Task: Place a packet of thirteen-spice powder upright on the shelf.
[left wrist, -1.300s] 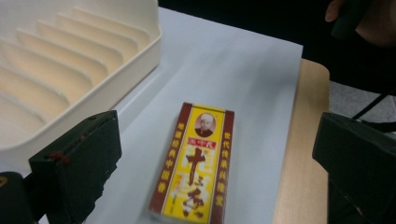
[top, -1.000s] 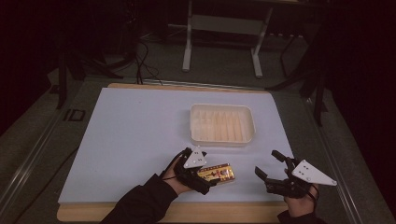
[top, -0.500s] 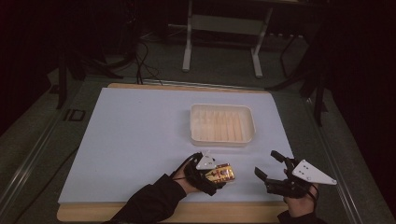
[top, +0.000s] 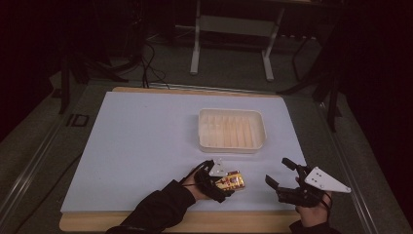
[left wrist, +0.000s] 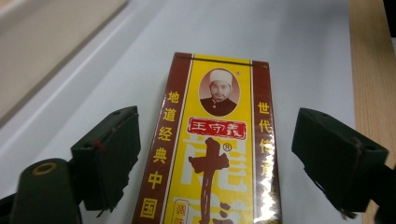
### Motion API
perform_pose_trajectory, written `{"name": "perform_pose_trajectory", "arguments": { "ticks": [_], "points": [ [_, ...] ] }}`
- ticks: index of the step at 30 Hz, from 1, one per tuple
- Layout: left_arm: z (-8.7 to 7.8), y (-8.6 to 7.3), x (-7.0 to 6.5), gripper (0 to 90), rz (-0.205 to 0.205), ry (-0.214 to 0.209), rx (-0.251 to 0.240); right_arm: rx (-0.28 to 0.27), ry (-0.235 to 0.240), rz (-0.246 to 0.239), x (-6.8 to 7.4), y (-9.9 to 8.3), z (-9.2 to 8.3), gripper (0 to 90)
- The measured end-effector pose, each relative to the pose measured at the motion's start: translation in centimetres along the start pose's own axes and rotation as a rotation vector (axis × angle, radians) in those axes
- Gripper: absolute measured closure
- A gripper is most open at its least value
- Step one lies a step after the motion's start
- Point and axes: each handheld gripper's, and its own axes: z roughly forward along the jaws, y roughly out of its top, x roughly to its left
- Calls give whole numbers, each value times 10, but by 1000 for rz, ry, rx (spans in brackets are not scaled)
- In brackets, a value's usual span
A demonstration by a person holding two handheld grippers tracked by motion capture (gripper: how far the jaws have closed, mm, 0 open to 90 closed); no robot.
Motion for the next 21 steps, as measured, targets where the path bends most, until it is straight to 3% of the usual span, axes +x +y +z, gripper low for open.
{"name": "perform_pose_trajectory", "arguments": {
  "ticks": [4,8,12,21],
  "points": [
    [4,-1,1,208,2,-8,15,0,2,2,0,0,-1,135],
    [7,-1,0,215,16,11,34,0,1,3,0,0,-1,135],
    [7,0,-1,294,34,4,34,1,0,3,0,0,-1,136],
    [8,6,-1,314,49,13,104,8,-3,2,0,-1,0,136]
  ]
}}
